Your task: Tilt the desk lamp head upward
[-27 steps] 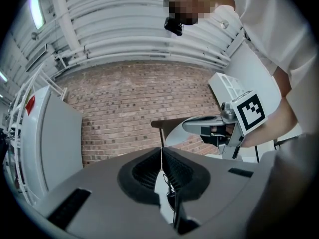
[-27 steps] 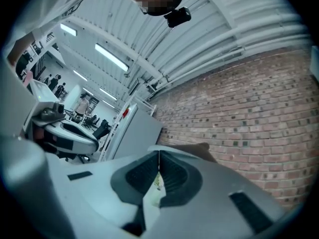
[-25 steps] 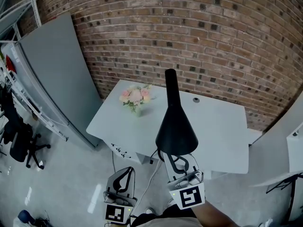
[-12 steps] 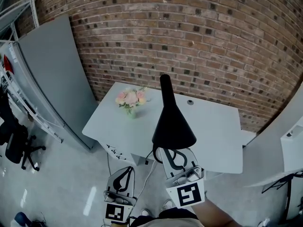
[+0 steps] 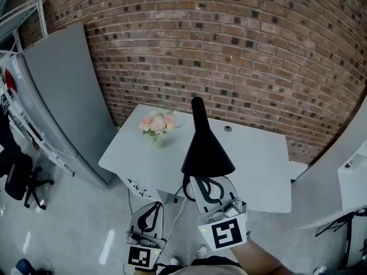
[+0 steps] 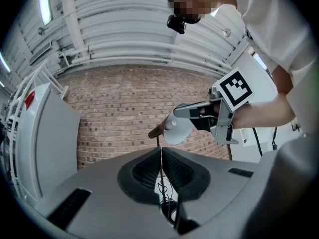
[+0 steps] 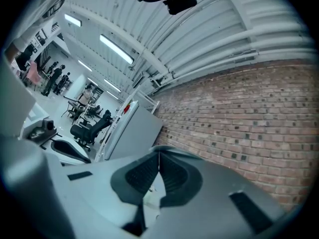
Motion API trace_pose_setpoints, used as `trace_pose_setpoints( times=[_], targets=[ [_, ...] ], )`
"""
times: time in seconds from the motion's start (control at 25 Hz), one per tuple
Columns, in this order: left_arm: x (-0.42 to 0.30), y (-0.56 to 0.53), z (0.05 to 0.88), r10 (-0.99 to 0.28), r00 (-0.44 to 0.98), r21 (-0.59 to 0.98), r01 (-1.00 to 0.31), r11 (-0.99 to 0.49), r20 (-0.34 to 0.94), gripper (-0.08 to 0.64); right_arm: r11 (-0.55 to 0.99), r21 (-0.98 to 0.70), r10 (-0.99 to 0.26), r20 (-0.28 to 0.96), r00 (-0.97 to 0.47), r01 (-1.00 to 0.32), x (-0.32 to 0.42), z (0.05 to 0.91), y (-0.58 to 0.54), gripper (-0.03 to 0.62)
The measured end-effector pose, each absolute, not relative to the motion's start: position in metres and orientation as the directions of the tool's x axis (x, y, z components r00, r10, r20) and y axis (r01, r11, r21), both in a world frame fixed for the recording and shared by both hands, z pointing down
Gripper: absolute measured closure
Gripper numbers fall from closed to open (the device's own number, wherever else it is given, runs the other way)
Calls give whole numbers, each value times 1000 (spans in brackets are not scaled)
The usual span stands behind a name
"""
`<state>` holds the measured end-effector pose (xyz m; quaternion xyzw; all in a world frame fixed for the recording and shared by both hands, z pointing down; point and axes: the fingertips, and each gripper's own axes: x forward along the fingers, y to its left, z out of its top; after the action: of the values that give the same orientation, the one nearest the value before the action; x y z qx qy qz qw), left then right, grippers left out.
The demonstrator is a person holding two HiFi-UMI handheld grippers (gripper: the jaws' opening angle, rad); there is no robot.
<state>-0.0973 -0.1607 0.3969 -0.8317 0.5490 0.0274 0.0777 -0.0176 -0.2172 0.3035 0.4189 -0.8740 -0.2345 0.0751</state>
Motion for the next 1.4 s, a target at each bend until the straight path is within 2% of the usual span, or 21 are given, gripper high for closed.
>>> trace_pose_setpoints(
  times=[1.4],
  targets=[
    [-89,-172,400,-894,427,-74,-904,-420,-135,546,524,507,-765,-73,-640,-685,-23,300,-217,574]
  ],
)
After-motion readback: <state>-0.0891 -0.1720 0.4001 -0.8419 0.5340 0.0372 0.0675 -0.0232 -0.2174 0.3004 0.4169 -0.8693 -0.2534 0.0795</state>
